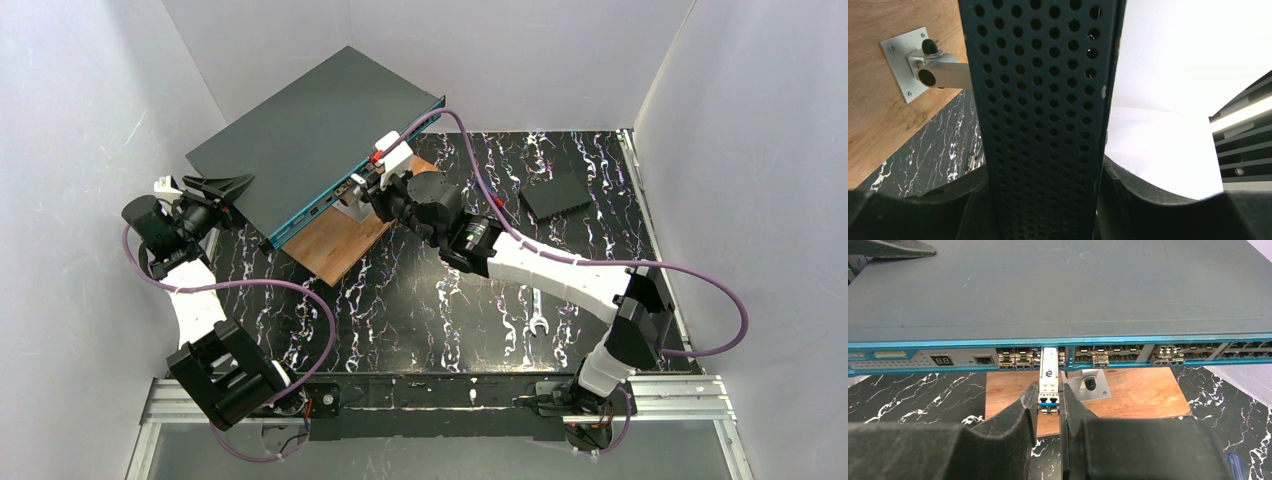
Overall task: Insert the plug into the switch port
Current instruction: Insert the connector into the switch port.
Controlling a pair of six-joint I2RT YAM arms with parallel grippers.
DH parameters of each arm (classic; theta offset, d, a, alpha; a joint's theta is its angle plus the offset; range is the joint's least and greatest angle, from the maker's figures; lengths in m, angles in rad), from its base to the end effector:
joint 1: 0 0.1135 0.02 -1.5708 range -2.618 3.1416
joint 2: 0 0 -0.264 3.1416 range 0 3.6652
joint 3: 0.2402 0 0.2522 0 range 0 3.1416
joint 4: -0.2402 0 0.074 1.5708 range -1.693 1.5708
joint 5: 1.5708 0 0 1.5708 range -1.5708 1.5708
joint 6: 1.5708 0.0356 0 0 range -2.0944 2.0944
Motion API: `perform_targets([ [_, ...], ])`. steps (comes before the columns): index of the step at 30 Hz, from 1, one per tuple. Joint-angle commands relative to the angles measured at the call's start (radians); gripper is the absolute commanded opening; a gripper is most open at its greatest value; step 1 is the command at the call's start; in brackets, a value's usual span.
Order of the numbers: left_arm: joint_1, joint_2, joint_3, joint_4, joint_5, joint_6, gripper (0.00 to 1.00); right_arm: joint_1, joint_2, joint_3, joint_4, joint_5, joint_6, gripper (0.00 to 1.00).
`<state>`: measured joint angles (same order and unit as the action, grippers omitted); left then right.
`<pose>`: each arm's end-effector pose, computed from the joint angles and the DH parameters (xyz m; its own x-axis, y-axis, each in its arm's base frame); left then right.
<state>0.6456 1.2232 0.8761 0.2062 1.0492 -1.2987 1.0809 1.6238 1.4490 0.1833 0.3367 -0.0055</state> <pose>0.2356 0.1388 0.3219 -0.4018 -0.9035 -0.1488 -0.0043 0.1644 -0.9864 0.1954 0.3415 0.3945 0.0077 0.0035 -1.0000 -0.6773 0.7357 -0.0027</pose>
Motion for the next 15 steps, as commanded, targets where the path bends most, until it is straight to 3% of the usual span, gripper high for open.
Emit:
perform_targets([
  [1, -0.009, -0.008, -0.02, -0.036, 0.043, 0.057, 0.0, 0.011, 0.012, 0.052, 0.051, 0.015, -0.001, 0.01],
  [15, -0.009, -0.008, -0.022, -0.036, 0.043, 0.058, 0.0, 0.013, -0.031, -0.008, 0.08, 0.112, -0.022, 0.01],
])
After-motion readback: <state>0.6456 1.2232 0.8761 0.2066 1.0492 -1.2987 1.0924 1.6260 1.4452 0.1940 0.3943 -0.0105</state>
